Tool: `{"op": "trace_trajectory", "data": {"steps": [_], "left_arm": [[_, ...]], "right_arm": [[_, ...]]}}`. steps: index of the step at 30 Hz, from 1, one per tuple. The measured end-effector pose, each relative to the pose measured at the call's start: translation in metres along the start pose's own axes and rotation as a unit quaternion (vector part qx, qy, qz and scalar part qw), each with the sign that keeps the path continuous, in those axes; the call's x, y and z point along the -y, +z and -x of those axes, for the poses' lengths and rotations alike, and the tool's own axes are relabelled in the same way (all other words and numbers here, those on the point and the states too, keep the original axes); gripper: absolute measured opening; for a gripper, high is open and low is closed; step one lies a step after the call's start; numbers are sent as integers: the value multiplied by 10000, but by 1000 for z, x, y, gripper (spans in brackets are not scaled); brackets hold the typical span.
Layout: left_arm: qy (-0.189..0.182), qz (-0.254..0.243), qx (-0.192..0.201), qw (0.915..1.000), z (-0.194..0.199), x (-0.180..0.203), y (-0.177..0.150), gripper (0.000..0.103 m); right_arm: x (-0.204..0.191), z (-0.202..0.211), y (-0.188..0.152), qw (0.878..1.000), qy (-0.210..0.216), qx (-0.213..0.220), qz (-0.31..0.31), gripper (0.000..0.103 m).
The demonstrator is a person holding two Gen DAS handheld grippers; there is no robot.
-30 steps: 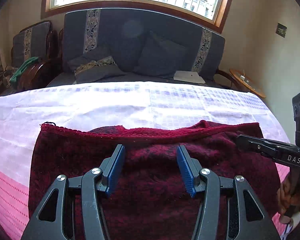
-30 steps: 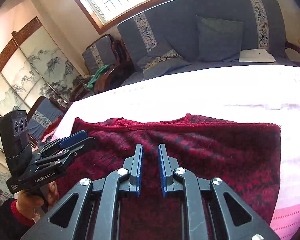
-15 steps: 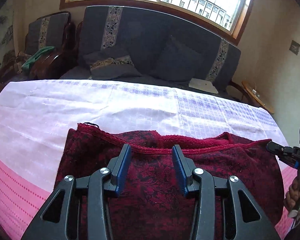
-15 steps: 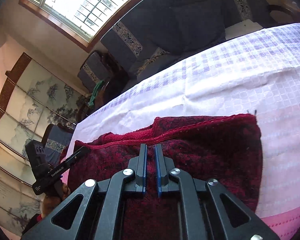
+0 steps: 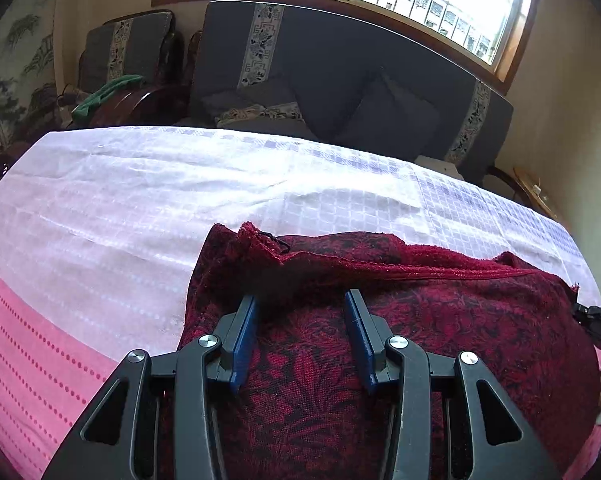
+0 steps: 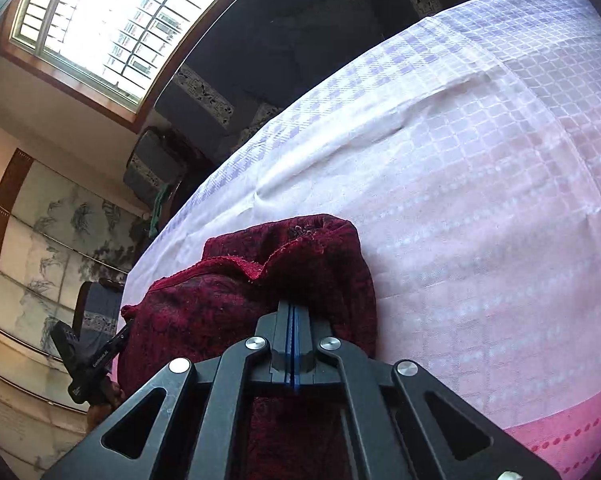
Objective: Fold small clothes
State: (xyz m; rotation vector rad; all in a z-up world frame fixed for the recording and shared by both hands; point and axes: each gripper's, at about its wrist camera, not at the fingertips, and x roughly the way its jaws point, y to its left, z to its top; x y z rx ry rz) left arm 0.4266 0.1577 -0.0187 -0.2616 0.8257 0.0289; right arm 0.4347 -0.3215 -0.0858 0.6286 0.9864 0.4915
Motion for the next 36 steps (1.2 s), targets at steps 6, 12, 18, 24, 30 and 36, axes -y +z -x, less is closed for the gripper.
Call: {"op": "trace_trajectory", "data": {"steps": [6,12,18,24,30,36], "left_arm": [[-61,-298,495,9983,36,8,5,45],[-49,284,-71,9996,6,-24,8,45],[-139,325,-26,9994,4,-28,4,45],[-1108,613,228,9917,74,-45,10,45],[-846,-330,-194,9957,121,-43,-37,45],[-463,-157,-496,9976,106,-57,-99,45]], "right_arm": [[-22,37,7,9982,211,483,277,10],[-5,2,17,9989,-453,135,-18,0],[1,-2,13,9990,-445,80,-59,0],[-65,58,-53,9843,-827,483,1480,11],[-90,80,-165,9555,-1104,490,2690,12],[-75,66,-189,9524,-1512,298,2632,12]]}}
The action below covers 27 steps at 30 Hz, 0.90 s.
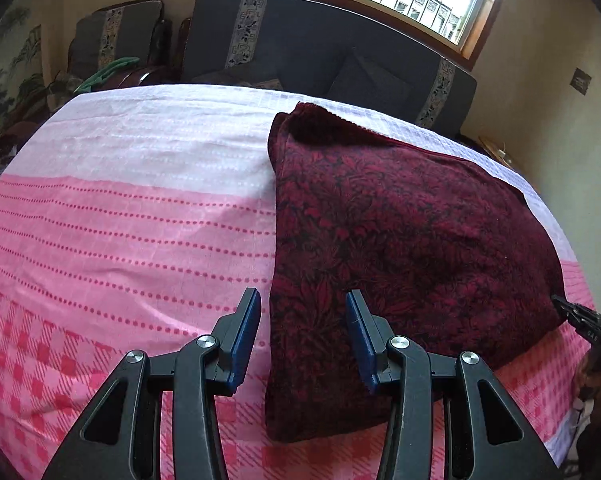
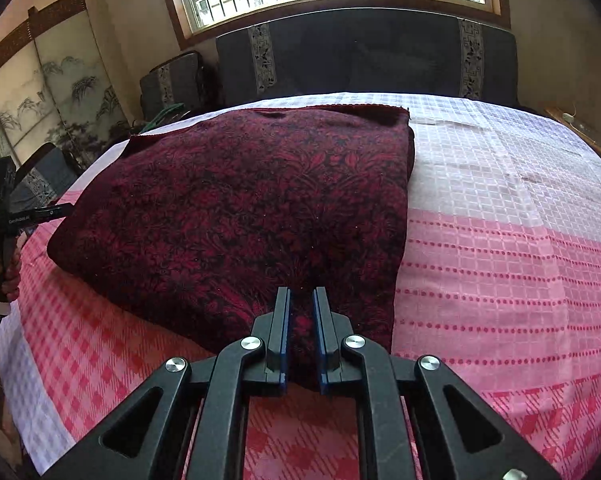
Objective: Fold small clothes
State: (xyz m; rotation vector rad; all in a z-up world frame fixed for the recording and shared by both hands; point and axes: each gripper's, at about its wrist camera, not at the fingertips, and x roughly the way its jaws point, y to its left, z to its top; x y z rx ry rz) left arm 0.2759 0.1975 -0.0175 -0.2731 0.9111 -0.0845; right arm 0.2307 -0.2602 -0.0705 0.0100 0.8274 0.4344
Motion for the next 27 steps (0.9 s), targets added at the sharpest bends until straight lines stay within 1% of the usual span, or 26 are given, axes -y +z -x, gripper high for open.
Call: {"op": "trace_trajectory", "data": {"steps": [1,2,4,5,6,7,9,10,11,12,13,15,16,19,21,22,23,24,27], "left_arm": [[-69,131,-108,9998,-6,-6,-5,45],[-93,146,95,9998,-2,-7,-8,45],[-143,161,13,9998,-3,-8,-7,45],[-240,198,-20,9995,-1,-9,-5,45],[-438,248,-12,9987,3,-11,-2,45],[-660,334,70,9972,9,-13,4,45],[-955,555,243,9936,21,-20,20,46],[-1089,631,231,9918,21,-22,30,50],[-1280,688,116,9893,17,-25,41,58],[-1474,714,-55,9865,9,-27,50,60],[-1579,759,-236,9843,-1,-30,59,61],[-1705,869,-452,9805,-19,-36,73,61],[-1743,847,-526,9796,-26,-37,78,61],[-1663,525,-737,9819,-46,-36,89,61],[-1555,274,-931,9831,-59,-33,89,61],[-1559,209,-1002,9824,-65,-34,89,61],[-1672,154,-924,9815,-67,-36,90,61],[-1777,162,-932,9795,-69,-37,92,61],[-2097,335,-884,9732,-77,-40,97,61]], "right_arm": [[-1,1,0,10000,-18,-27,-24,12],[0,0,1,10000,-40,-85,-33,12],[-1,-2,2,9998,-92,-172,39,12],[0,-1,4,9998,-77,-198,0,12],[2,3,5,9998,-27,-175,-85,12],[1,11,6,9999,75,-22,-144,13],[-4,28,7,9989,170,413,-122,14],[-8,34,7,9982,243,541,-114,15],[-12,37,8,9973,367,622,-127,15],[-17,38,8,9964,478,688,-138,16],[-22,38,8,9958,547,726,-130,17],[-35,34,8,9955,589,744,-40,21],[-41,32,6,9954,597,749,13,23],[-54,26,3,9951,665,722,128,26],[-59,25,2,9948,669,743,170,29],[-61,25,1,9947,673,758,184,31],[-63,25,1,9945,671,782,195,31],[-65,26,2,9943,666,811,201,31],[-68,24,6,9938,693,856,162,34]]}}
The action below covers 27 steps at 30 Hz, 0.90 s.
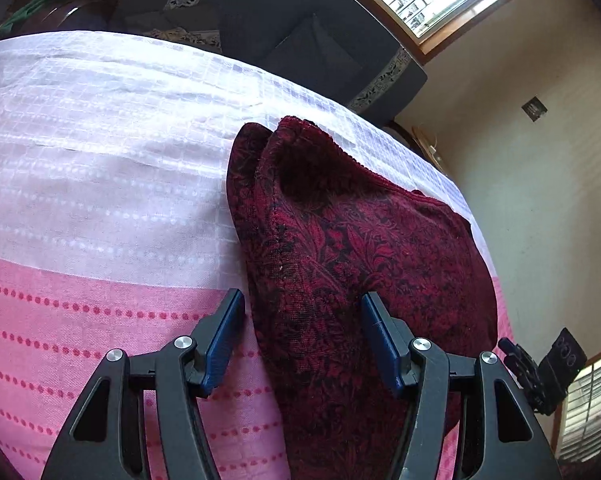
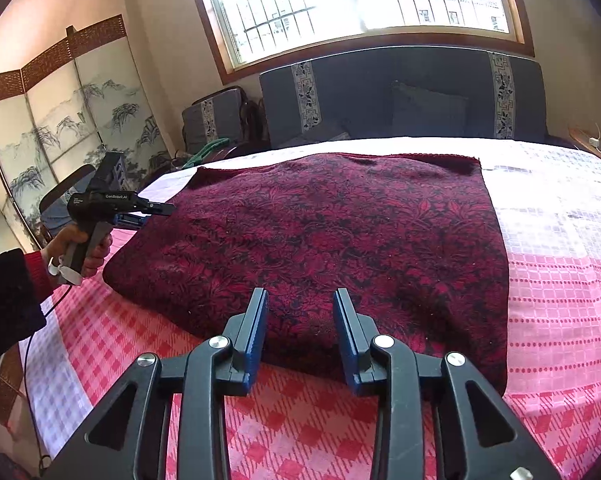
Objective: Fold small clothes
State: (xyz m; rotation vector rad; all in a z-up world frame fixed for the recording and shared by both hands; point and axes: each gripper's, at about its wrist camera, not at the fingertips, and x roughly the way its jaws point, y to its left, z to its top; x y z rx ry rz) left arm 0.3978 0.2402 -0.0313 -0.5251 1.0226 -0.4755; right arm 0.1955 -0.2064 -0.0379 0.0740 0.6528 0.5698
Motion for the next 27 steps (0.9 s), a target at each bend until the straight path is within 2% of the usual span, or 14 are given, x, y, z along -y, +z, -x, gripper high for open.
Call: {"op": "trace_trajectory", "data": {"steps": [4,5,6,7,12,14,16,18,20,24,27], "left_arm": [[-190,195,-11,9996,-8,0,7,60],[-161,214,16,9996,-8,1,7,58],[-80,212,45,9997,-13,5,7,52],[-51,176,32,9998,-15,9,5,35],[262,-29,303,9992,-6,29,4,25],[348,-65,270,9990,-2,38,5,24],[437,-6,255,9987,2,45,6,23],[542,21,272,9982,7,56,8,23],[656,-28,300,9974,11,69,10,22],[764,2,320,9966,23,95,14,20],[784,-40,335,9964,31,119,18,20]], "right_arm": [[-6,-9,9,9998,154,33,-112,45],[-7,-11,11,9998,139,54,-123,50],[-9,-13,12,9997,175,76,-136,53],[-10,-16,13,9997,202,77,-141,55],[-17,-31,34,9993,383,50,13,54],[-20,-39,47,9990,447,34,79,54],[-17,-47,61,9971,756,86,-88,56],[-12,-64,74,9962,816,8,-290,47],[-11,-85,85,9975,572,-196,-363,7],[-13,-120,95,9972,533,-425,-296,8],[-13,-146,98,9954,471,-781,-286,8]]}}
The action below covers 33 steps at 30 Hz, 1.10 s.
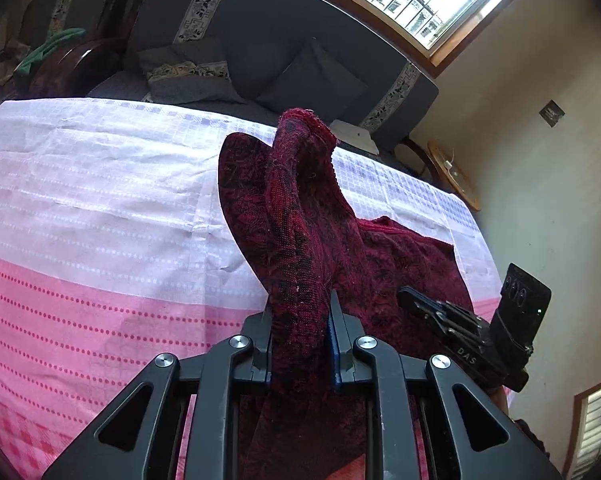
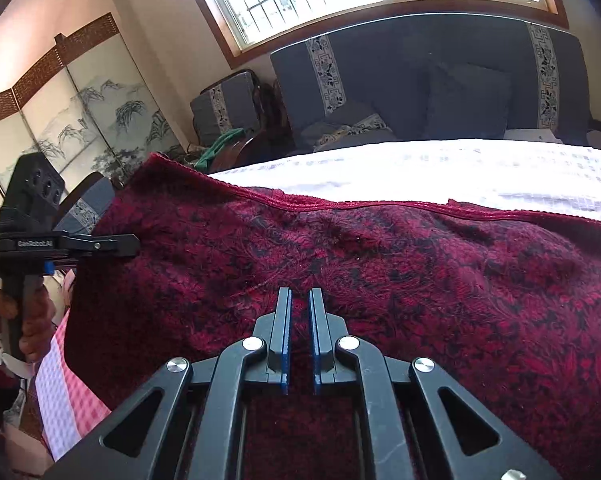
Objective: Fold small clothes
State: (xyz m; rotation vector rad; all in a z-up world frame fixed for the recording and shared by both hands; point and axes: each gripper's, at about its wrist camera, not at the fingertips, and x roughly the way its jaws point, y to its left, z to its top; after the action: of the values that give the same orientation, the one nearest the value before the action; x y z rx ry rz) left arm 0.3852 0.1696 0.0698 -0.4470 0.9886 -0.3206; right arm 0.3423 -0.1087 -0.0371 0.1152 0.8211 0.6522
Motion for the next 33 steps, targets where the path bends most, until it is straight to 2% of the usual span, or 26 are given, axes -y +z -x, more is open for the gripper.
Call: {"op": "trace_trajectory", "data": {"steps": [4,7,14,17,19,22,25,28,30,32,33], "left_arm": [[-120,-29,-109,9999,9,35,0,19],[-199,-150,-222,9994,5,69,0,19],[-626,90,-511,9967,-35,144,8,19],[-788,439,-682,9936,-55,163,7,19],[-836,662,-707,9918,-65,174,6,19],[-958,932,-797,9878,-82,186,5,19],[-1215,1249,-950,9801,-105,194,1,19],[-1714,1508,-1140,9669,-130,195,-2,21],[-1907,1633,-1246,9599,-144,195,-4,34],[-2480,1843,-1222,9432,-150,194,-4,39],[-2632,1883,-1184,9388,-149,194,-3,41]], "right_arm": [[15,-25,1,9979,66,-487,-418,5],[34,-32,-1,9934,355,-594,-917,0],[63,-40,-1,9760,1042,-714,-1773,0],[76,-27,-6,9670,1337,-515,-2105,0],[85,-6,-13,9654,1407,-176,-2189,9],[104,28,-31,9575,1612,181,-2384,9],[120,55,-47,9546,1701,377,-2416,10],[138,73,-57,9529,1719,425,-2463,10],[152,82,-61,9523,1683,474,-2502,10],[163,89,-63,9509,1657,479,-2569,10],[167,93,-64,9507,1640,508,-2581,10]]}}
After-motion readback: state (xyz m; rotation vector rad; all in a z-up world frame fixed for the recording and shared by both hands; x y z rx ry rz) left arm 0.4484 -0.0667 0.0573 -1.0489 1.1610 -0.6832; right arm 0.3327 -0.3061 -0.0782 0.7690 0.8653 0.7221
